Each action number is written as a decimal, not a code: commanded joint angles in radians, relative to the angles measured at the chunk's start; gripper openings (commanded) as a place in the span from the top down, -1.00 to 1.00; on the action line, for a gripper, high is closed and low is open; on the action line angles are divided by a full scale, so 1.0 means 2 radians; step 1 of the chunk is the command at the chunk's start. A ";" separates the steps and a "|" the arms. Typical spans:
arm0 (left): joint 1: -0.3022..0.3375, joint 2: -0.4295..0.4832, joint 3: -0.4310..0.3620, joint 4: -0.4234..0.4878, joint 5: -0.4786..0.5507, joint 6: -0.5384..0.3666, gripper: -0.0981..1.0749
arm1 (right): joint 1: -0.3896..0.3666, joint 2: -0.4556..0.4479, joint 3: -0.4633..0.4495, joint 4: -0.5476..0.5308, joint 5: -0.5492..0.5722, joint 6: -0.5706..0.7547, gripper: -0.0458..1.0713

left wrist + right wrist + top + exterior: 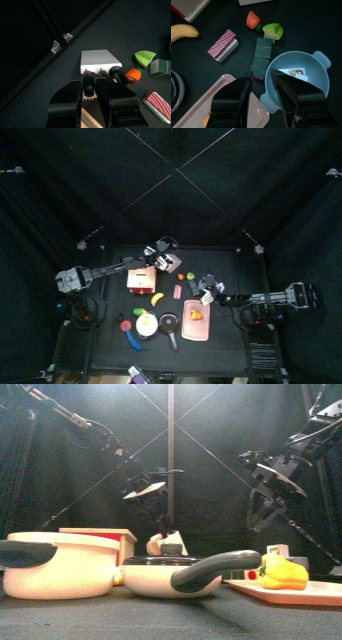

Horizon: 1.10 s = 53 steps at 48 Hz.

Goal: Pull out cleaver

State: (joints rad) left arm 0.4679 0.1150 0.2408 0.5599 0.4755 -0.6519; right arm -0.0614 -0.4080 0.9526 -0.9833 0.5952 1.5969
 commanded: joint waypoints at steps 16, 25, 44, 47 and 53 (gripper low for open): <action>-0.038 -0.028 -0.018 0.002 0.010 -0.002 -0.17 | 0.000 -0.005 -0.005 0.002 -0.004 -0.001 -0.41; -0.036 -0.031 -0.016 0.017 0.043 -0.003 -0.17 | -0.002 -0.005 -0.007 0.002 -0.006 -0.001 -0.41; -0.036 -0.035 -0.024 0.028 0.046 -0.005 -0.17 | -0.003 -0.005 -0.005 0.006 -0.007 0.000 -0.41; -0.036 -0.037 -0.023 0.028 0.046 -0.005 -0.17 | -0.003 -0.005 -0.005 0.008 -0.007 -0.001 -0.41; -0.036 -0.043 -0.021 0.028 0.045 -0.005 -0.17 | -0.003 -0.005 -0.004 0.009 -0.010 -0.001 -0.41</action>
State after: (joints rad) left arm 0.3927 0.0660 0.2270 0.6090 0.5706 -0.6596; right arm -0.0629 -0.4096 0.9526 -0.9649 0.5814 1.5969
